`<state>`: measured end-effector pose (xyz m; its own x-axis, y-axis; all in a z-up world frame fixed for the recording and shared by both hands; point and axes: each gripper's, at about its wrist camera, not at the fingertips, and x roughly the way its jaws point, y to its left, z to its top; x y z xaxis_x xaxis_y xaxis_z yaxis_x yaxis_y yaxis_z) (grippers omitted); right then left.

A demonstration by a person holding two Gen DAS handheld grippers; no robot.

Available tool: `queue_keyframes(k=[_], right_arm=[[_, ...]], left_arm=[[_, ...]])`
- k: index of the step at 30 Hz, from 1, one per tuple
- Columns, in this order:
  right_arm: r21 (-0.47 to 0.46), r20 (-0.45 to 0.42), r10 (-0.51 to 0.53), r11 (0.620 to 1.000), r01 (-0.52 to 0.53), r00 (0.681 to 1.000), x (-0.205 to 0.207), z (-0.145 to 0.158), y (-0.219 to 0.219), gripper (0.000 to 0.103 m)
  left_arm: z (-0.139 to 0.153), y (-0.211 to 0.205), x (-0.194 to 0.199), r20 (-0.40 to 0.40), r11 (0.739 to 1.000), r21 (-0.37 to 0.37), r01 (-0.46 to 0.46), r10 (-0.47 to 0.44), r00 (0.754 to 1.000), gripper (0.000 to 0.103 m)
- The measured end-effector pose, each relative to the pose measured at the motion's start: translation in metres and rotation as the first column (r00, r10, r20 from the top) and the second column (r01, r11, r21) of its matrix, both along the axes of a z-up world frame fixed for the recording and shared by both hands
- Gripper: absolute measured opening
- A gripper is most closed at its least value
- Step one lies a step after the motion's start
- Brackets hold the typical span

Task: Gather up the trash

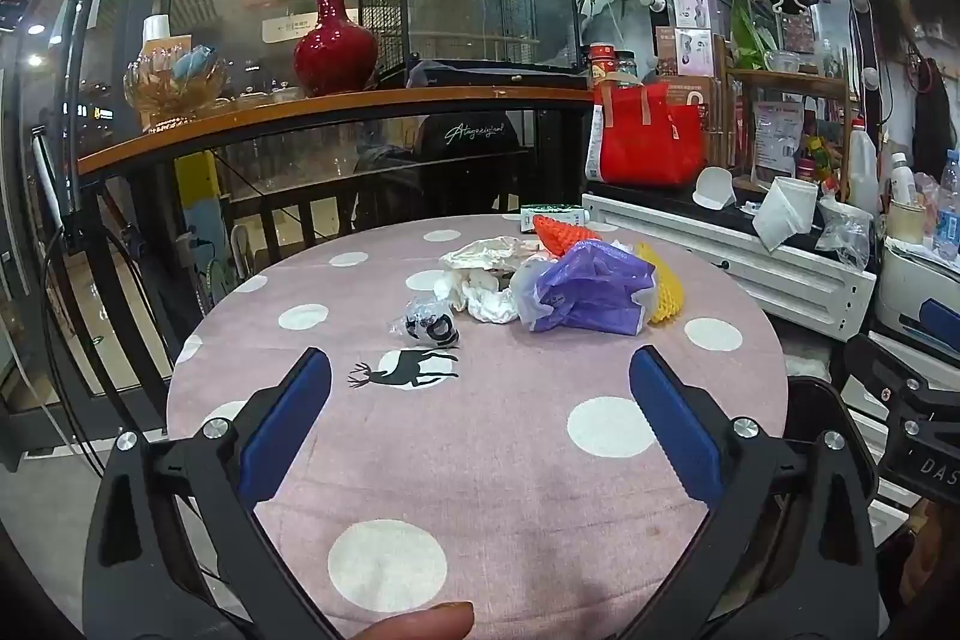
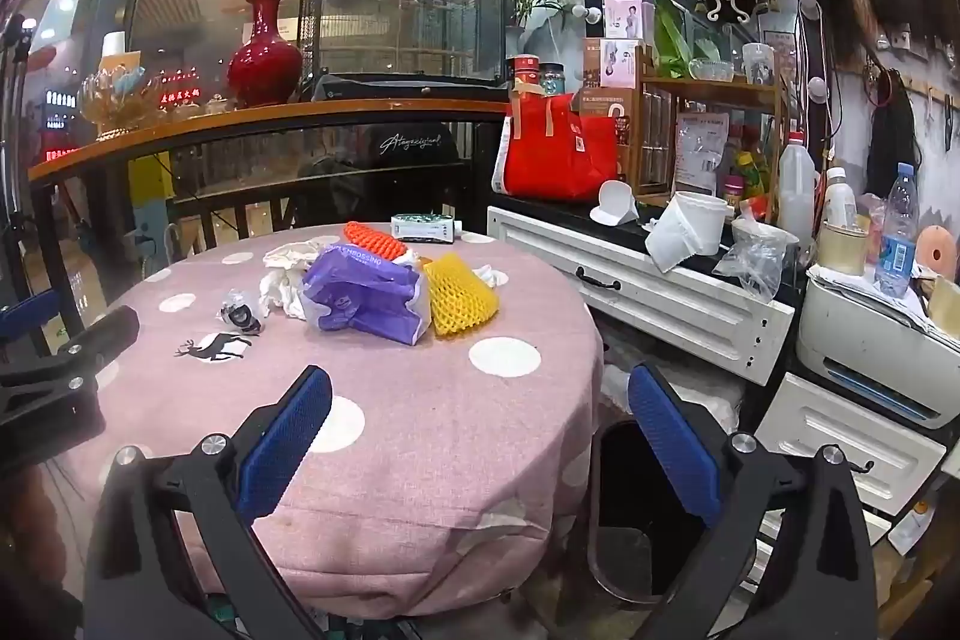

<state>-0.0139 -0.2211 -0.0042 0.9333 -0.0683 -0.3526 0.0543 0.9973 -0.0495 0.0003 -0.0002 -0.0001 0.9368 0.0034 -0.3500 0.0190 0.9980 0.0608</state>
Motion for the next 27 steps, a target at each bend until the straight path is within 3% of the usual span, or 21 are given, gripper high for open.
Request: queue_keyframes(k=[27], right_arm=[[0.031, 0.013, -0.012, 0.999, 0.011, 1.000, -0.0026, 0.0020, -0.0069, 0.097]], left_arm=[[-0.0031, 0.0049, 0.0008, -0.004, 0.999, -0.033, 0.019, -0.019, 1.000, 0.098]])
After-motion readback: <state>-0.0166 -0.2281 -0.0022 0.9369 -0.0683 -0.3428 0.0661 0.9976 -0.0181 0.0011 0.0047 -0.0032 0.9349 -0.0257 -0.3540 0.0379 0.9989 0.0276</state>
